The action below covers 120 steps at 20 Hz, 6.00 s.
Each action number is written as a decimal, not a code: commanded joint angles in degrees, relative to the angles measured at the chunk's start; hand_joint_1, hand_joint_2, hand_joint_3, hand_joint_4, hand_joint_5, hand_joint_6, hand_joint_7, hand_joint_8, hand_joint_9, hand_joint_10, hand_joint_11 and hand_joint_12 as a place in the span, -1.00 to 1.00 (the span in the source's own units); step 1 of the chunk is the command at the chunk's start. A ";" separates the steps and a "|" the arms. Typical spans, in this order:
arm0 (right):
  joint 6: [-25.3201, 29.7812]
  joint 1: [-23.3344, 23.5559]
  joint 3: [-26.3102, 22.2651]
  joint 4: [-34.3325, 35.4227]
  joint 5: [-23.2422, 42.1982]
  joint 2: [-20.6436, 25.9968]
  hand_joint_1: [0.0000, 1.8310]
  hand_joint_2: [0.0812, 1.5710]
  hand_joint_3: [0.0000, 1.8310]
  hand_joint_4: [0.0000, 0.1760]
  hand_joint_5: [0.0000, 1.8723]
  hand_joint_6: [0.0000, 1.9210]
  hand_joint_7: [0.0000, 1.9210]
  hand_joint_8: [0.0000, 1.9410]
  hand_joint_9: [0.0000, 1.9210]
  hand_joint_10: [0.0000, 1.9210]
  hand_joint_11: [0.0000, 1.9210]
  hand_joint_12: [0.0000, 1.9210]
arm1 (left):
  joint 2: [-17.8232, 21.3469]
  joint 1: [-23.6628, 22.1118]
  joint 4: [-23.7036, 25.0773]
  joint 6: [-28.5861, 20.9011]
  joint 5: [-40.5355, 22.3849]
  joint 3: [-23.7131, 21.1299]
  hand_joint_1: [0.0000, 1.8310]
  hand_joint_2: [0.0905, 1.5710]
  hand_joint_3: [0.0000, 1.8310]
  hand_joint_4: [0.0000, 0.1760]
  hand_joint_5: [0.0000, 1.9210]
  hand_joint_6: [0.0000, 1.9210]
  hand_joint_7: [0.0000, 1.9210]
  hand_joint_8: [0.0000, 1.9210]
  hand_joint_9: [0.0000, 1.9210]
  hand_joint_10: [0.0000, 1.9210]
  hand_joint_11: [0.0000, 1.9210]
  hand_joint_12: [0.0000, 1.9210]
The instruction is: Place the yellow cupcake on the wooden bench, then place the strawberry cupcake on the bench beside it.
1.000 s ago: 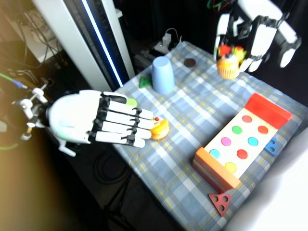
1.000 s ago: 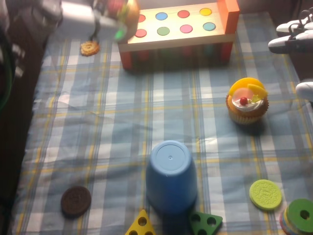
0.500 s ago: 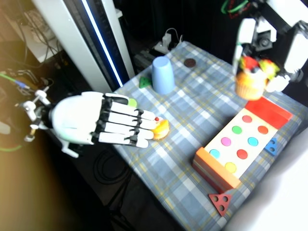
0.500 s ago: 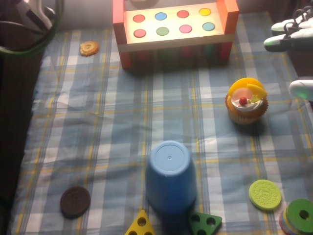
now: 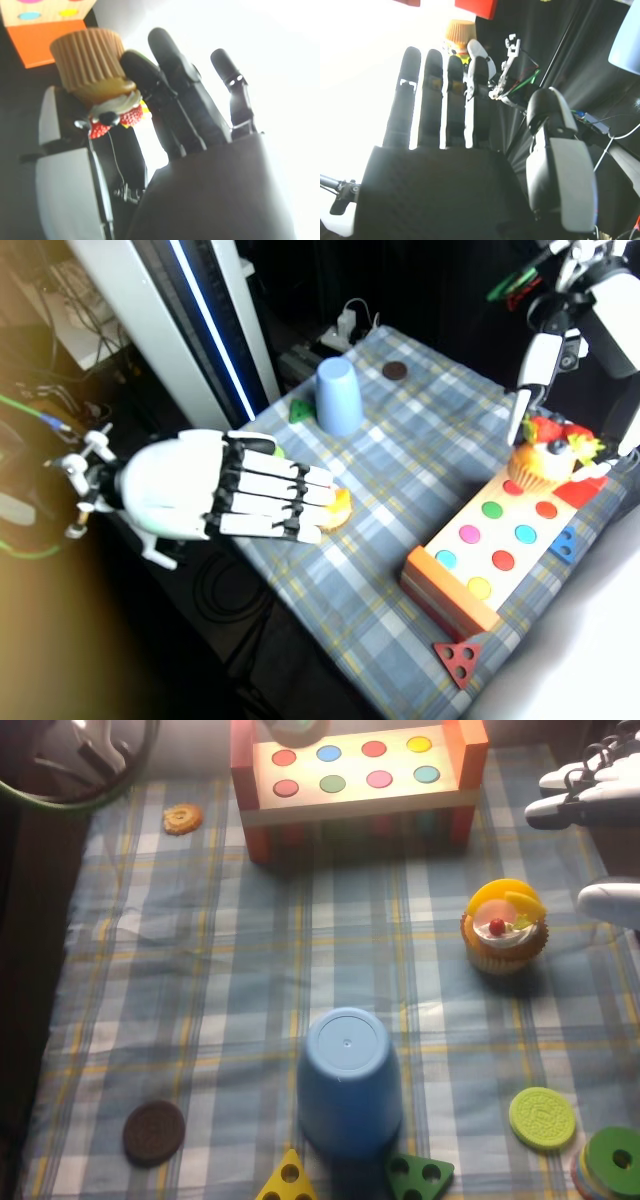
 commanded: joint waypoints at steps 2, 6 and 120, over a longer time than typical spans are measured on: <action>0.47 0.97 0.33 1.72 7.04 -0.11 -0.60 0.60 -1.00 -1.00 -0.39 -1.00 -0.51 -1.00 -0.57 -1.00 -0.87 -0.19 | -0.65 0.68 -1.65 0.01 -3.23 1.10 0.32 0.40 -1.00 -0.97 -0.03 0.01 0.06 0.07 0.04 -0.99 -1.00 0.26; 0.72 0.96 0.37 1.72 7.16 -0.10 -0.54 0.59 -1.00 -1.00 -0.40 -1.00 -0.51 -1.00 -0.59 -1.00 -0.89 -0.18 | -1.38 2.25 -3.51 0.02 -3.03 2.17 0.13 0.40 -1.00 0.70 -0.03 0.09 0.01 -0.51 0.07 -0.99 -0.98 0.33; 14.30 40.24 30.96 -33.13 -40.75 -29.12 0.14 0.14 -1.00 -0.61 -0.09 -0.99 -0.36 -1.00 -0.47 -0.98 -1.00 0.22 | 34.33 26.70 44.56 -55.51 -48.11 -43.35 -0.06 0.01 -1.00 0.80 -1.00 -1.00 -1.00 -1.00 -1.00 -1.00 -1.00 -1.00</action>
